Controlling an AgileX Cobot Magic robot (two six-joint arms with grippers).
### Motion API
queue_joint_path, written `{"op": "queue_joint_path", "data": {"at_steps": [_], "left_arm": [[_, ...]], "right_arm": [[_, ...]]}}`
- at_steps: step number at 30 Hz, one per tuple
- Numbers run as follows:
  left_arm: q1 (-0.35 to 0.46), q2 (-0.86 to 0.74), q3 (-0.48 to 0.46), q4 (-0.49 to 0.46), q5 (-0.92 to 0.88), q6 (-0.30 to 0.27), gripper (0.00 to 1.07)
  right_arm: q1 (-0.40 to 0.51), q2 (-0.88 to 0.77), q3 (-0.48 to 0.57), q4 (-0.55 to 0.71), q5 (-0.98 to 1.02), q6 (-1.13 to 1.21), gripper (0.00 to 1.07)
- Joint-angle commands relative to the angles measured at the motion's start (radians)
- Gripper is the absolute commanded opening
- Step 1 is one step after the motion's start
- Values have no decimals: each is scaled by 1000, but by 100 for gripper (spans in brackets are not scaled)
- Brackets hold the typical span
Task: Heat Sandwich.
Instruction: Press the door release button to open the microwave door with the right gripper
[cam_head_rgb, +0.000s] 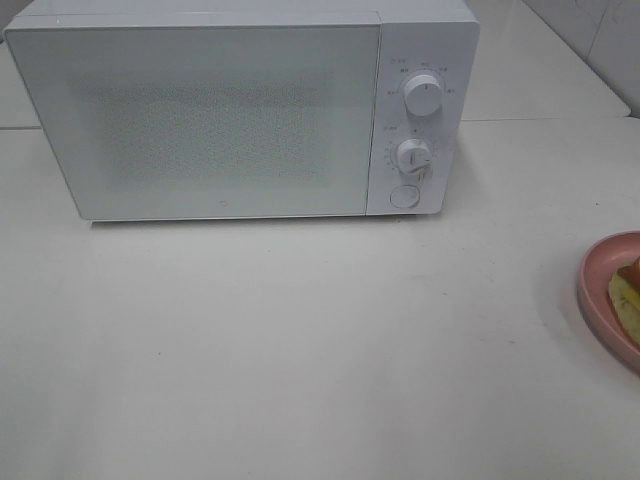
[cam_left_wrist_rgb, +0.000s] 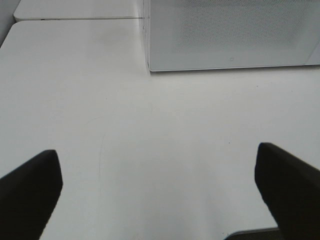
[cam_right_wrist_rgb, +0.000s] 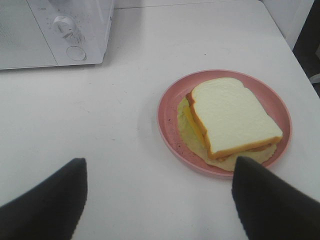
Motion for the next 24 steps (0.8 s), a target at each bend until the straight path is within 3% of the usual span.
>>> {"op": "queue_joint_path", "data": {"at_steps": [1,15,24], "left_arm": [[-5,-27,5,-6,-10,-3,103],[-5,-27,5,-6,-10,-3,103],[-5,-27,5,-6,-10,-3,103]], "right_arm": [[3,-26,2,3,-12,-10,76],[3,-14,-6,8,-12,-10,76],[3,159,-56,-6,-117,-21,76]]}}
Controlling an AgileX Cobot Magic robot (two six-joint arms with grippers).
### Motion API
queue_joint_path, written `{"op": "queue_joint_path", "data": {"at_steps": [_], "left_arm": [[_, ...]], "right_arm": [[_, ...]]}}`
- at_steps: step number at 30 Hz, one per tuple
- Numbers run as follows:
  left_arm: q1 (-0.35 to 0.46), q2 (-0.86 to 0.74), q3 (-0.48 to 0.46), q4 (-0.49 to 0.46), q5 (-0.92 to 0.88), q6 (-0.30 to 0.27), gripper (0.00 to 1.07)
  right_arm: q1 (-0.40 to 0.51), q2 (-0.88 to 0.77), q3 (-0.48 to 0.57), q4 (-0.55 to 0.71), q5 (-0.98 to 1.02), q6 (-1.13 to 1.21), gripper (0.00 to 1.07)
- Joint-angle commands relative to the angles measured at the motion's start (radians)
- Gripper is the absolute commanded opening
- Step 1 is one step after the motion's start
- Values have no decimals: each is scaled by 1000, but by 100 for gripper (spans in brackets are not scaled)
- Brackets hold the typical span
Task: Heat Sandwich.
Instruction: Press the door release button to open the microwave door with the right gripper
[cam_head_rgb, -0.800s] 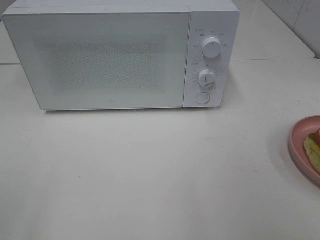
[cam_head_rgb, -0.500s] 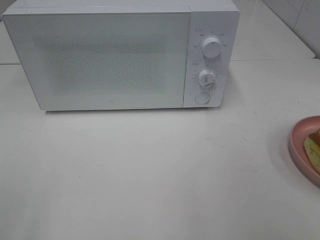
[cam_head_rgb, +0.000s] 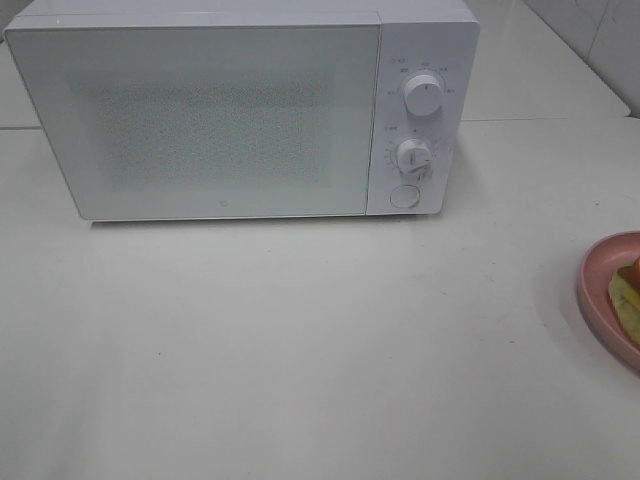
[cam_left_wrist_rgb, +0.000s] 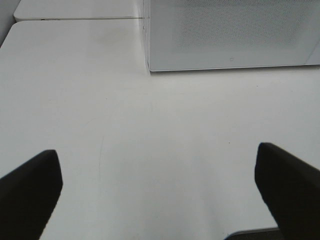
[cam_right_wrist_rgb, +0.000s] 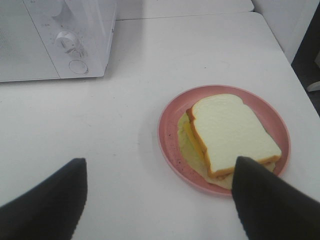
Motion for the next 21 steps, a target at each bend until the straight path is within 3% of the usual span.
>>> {"op": "queue_joint_path", "data": {"at_steps": [1,21], "left_arm": [[-5,-27,5,-6,-10,-3,103],[-5,-27,5,-6,-10,-3,103]], "right_arm": [[3,100,-7,-6,-92,-14,76],[3,468,-7,1,-444,-3,76]]}}
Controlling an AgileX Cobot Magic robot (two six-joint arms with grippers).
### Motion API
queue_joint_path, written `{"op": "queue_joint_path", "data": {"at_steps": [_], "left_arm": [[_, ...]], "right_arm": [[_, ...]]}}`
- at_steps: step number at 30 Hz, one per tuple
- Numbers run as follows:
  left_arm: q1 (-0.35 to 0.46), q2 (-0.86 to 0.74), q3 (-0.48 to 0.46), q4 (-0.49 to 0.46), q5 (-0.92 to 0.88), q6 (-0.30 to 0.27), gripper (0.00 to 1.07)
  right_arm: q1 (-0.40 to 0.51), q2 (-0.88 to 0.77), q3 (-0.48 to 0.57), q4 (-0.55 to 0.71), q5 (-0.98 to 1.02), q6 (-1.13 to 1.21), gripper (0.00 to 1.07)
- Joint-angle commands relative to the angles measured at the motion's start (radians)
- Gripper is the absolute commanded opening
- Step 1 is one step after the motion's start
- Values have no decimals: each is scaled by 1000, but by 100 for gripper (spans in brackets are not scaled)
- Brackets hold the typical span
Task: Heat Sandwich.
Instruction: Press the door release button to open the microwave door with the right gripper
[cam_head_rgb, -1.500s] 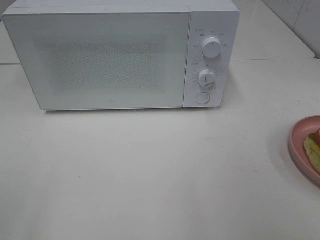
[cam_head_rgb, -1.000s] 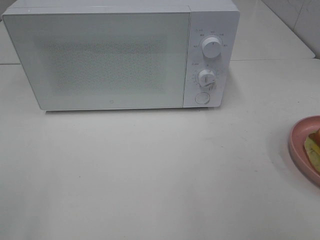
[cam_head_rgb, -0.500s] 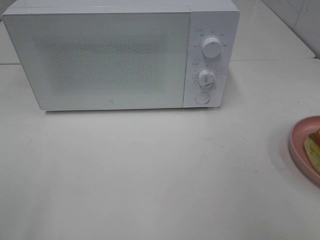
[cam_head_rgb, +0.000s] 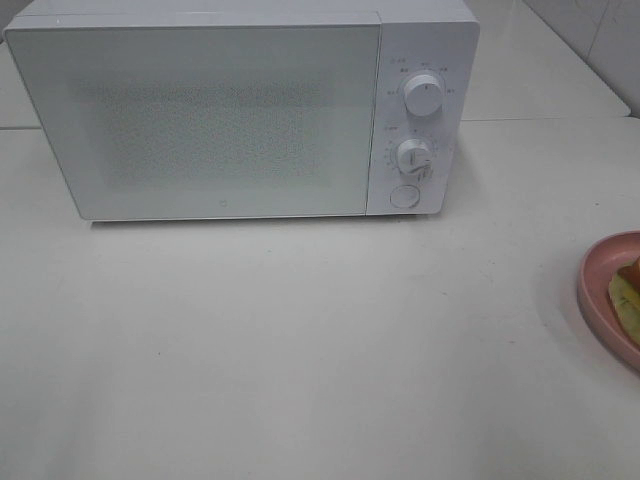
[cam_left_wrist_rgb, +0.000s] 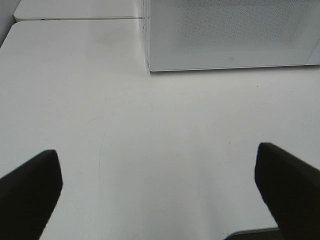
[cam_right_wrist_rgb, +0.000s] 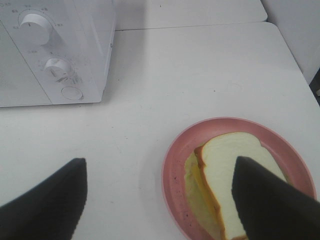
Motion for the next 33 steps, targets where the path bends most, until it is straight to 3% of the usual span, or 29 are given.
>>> {"op": "queue_joint_path", "data": {"at_steps": [1,20,33], "left_arm": [[-5,-27,5,-6,-10,-3,103],[-5,-27,5,-6,-10,-3,103],[-5,-27,5,-6,-10,-3,103]], "right_arm": [[3,48,-7,0,-66,-4,76],[3,348,-7,0,-359,1,76],[4,450,27,20,-568,4,76]]}}
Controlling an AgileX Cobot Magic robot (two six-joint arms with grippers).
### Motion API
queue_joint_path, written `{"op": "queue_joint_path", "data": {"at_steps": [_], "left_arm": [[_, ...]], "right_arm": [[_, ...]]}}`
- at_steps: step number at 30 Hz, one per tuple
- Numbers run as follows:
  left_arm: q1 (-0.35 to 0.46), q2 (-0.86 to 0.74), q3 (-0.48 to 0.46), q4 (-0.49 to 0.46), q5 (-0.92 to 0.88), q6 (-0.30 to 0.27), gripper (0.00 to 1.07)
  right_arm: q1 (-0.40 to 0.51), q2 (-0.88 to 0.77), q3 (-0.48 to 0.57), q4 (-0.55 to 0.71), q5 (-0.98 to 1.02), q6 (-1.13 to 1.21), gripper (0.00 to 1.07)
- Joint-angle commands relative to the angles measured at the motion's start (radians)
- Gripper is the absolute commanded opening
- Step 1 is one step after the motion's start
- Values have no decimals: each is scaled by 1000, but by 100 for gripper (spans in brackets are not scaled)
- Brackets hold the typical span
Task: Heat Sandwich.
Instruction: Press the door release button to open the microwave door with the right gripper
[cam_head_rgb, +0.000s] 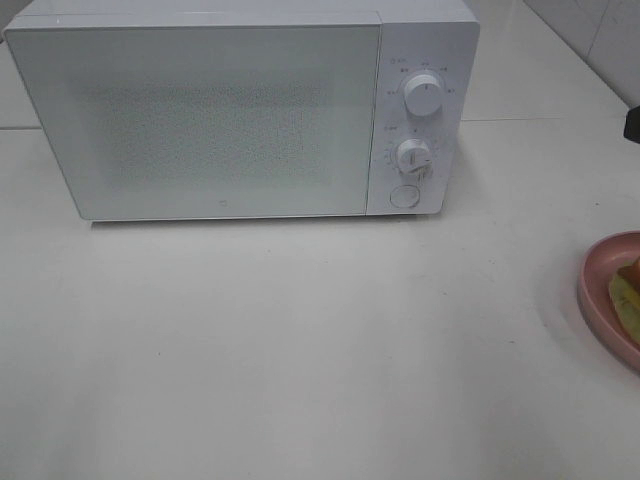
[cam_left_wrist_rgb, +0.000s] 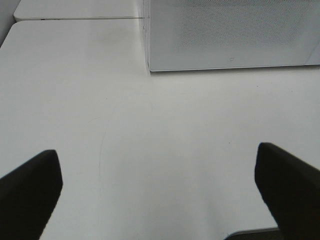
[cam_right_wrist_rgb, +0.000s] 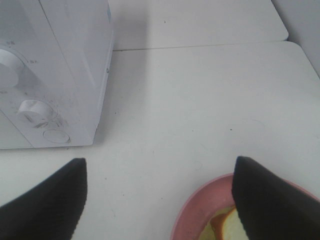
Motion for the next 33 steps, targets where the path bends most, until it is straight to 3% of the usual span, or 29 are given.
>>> {"op": "queue_joint_path", "data": {"at_steps": [1,10,17,26,33], "left_arm": [[-5,-26,5,-6,-10,-3,103],[-5,-26,5,-6,-10,-3,103],[-5,-26,5,-6,-10,-3,103],[-5,-26,5,-6,-10,-3,103],[-5,-26,5,-6,-10,-3,103]], "right_arm": [[4,10,41,36,-104,2,76],[4,13,194,175,-323,-11,76],[17,13,215,245,-385,-27,76],[198,55,215,269,-473,-167,76],[328,184,215,414,-597,-286,76]]}}
